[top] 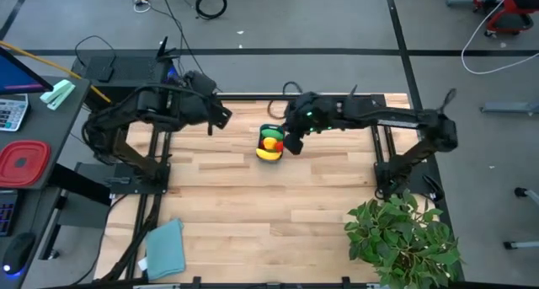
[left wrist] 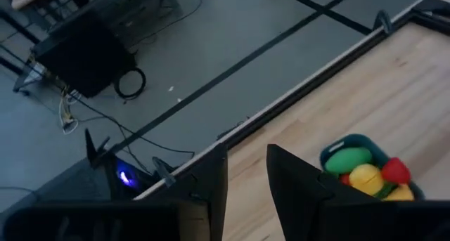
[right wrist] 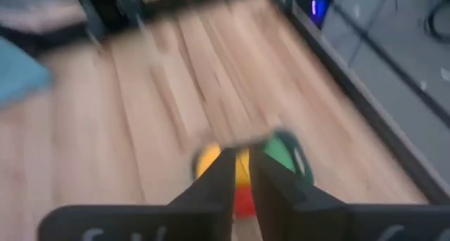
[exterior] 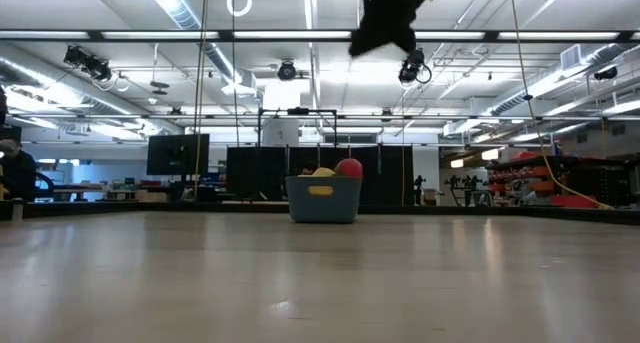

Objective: Pick and placing Produce into tupperware
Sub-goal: Return to Home Position

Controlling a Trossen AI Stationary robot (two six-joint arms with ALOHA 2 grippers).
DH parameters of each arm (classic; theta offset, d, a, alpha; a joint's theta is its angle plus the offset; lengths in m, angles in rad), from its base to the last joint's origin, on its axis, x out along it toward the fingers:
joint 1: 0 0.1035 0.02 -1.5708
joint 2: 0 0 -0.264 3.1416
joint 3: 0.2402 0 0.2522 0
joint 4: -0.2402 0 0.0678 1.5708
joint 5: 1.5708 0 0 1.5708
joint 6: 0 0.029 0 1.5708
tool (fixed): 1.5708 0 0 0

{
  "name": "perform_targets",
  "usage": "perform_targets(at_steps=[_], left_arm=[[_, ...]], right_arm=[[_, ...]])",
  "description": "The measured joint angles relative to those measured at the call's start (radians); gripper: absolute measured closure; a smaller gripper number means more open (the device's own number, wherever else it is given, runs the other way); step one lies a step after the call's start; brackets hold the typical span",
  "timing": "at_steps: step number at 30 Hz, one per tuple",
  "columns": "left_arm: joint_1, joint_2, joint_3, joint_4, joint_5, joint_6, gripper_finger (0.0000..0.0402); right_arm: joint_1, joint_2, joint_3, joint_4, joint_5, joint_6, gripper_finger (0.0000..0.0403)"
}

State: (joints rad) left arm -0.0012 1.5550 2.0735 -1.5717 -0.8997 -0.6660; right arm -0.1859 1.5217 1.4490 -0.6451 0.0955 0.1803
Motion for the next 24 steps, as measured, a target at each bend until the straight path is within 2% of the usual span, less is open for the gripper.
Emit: perform_targets(at_steps=[5,13,19,24], left_arm=[[0.028,-0.015,0.000,0.001,0.008,0.100,0.0294],[0.088,-0.015,-0.019,0.001,0.039,0.103,0.0294],[0.117,-0.018,-0.091,0.000,0.058,0.103,0.0294],[0.101,-0.019,-0.140,0.000,0.059,0.129,0.0294]], right_arm=[[0.001,0.104,-0.001,-0.068,0.068,-0.046,0.0376],[0.000,0.189,-0.001,-0.001,0.068,-0.075,0.0386],[0.000,0.176,-0.001,-0.001,0.081,-0.079,0.0387],[0.006,0.071,-0.001,-0.054,0.135,-0.104,0.0387]])
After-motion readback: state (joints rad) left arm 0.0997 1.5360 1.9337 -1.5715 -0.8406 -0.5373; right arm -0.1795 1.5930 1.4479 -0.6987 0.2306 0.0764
